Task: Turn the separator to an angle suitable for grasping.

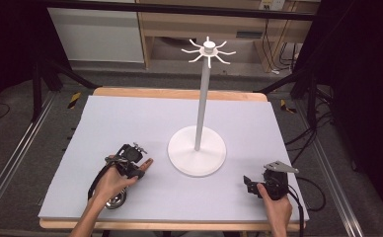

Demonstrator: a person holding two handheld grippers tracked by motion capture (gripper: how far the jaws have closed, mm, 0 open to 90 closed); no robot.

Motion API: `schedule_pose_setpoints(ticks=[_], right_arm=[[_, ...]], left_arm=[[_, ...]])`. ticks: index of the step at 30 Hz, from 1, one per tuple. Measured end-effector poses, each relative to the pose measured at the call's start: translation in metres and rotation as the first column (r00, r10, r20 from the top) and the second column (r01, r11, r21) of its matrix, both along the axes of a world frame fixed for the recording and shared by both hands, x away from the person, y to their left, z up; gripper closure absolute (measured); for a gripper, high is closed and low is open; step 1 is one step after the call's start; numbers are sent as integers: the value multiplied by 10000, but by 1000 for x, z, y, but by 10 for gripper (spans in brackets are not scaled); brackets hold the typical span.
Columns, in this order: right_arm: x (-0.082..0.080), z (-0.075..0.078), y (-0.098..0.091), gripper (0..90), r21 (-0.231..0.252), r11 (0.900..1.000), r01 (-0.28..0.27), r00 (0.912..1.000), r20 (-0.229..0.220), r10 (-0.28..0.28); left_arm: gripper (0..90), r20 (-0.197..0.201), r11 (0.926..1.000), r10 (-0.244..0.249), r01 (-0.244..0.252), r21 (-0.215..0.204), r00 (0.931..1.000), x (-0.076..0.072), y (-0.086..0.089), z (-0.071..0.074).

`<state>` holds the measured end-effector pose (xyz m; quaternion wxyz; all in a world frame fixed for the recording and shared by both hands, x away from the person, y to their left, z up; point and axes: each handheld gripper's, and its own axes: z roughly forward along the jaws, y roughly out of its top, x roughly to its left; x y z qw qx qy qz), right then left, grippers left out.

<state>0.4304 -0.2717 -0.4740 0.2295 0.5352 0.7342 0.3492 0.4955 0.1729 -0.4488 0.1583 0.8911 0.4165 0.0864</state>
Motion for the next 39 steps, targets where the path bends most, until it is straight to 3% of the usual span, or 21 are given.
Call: schedule_pose_setpoints(ticks=[12,18,23,34,39], right_arm=[[0,0,-1,70,-38,10000,7,10000,40,-7],[0,0,-1,70,-4,10000,49,10000,14,-49],[0,0,-2,70,-47,10000,28,10000,35,-28],[-1,0,-2,70,-43,10000,7,10000,40,-7],[-1,0,-2,70,-24,10000,41,10000,37,-41]], left_arm=[[669,52,9998,-10,11,-214,10000,-1,2,0],[670,433,9992,-198,213,-330,9989,-9,4,9],[670,801,9973,-125,183,-715,9967,-15,9,19],[670,1210,9918,-28,182,-1262,9927,-23,17,35],[671,1579,9875,147,104,-1573,9874,-28,23,42]])
